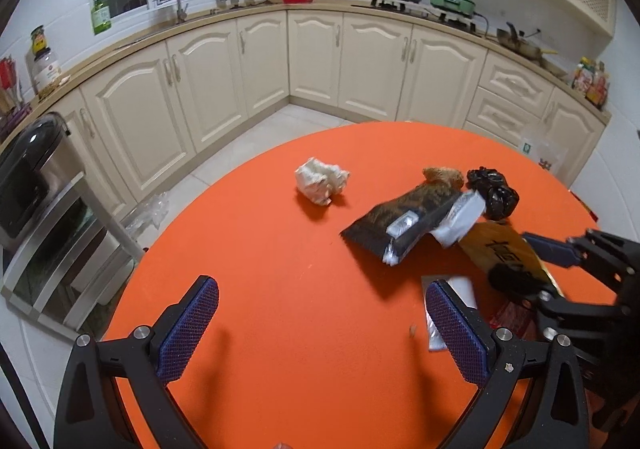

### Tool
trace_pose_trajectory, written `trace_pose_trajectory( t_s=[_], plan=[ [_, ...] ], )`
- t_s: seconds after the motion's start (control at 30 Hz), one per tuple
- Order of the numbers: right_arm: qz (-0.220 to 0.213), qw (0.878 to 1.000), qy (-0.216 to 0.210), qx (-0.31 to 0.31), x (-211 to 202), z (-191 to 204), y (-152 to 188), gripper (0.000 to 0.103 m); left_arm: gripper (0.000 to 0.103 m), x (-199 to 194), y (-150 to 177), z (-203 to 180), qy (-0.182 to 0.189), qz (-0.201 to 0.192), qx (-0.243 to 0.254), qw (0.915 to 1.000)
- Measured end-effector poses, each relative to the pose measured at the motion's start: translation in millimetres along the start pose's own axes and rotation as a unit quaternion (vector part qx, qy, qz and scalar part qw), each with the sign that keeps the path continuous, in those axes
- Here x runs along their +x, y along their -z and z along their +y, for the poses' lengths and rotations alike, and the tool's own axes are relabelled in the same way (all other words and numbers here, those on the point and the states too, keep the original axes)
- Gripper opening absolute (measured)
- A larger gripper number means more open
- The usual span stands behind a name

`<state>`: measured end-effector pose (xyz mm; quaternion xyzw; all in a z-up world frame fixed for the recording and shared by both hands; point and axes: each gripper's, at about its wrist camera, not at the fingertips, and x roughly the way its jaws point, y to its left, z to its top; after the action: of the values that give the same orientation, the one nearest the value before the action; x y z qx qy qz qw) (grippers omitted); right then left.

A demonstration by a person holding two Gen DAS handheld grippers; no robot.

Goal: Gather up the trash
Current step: 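Grasp the white packet with the left tool while the right tool grasps the gold wrapper, then lift both held items off the table toward the bin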

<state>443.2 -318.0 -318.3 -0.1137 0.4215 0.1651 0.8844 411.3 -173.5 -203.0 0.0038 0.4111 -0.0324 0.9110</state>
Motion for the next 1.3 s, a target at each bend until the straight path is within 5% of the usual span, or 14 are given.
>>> trace_pose_trajectory(
  t_s=[0.27,0.77,0.83,0.9,1.07,1.3],
  plan=[
    [-0.008,0.997,-0.029,0.071,-23,-38,21,0.039,0.095,31,-4,-4,0.012,0.017,0.027,0.9994],
    [-0.031,0.99,-0.047,0.129,-43,-50,40,0.039,0.095,1,29,-15,0.045,0.001,0.015,0.9989],
    [-0.034,0.989,-0.046,0.133,-45,-50,41,0.039,0.086,8,31,-21,0.043,0.008,0.023,0.9988],
    [-0.037,0.989,-0.047,0.139,-50,-52,42,0.039,0.049,21,32,-32,0.042,0.025,0.028,0.9984],
    [-0.047,0.987,-0.043,0.149,-63,-54,47,0.039,0.02,22,36,-40,0.055,0.019,0.019,0.9981],
    [-0.06,0.984,-0.039,0.163,-83,-58,57,0.039,0.02,-5,51,-23,0.065,0.003,-0.019,0.9977]
  ],
)
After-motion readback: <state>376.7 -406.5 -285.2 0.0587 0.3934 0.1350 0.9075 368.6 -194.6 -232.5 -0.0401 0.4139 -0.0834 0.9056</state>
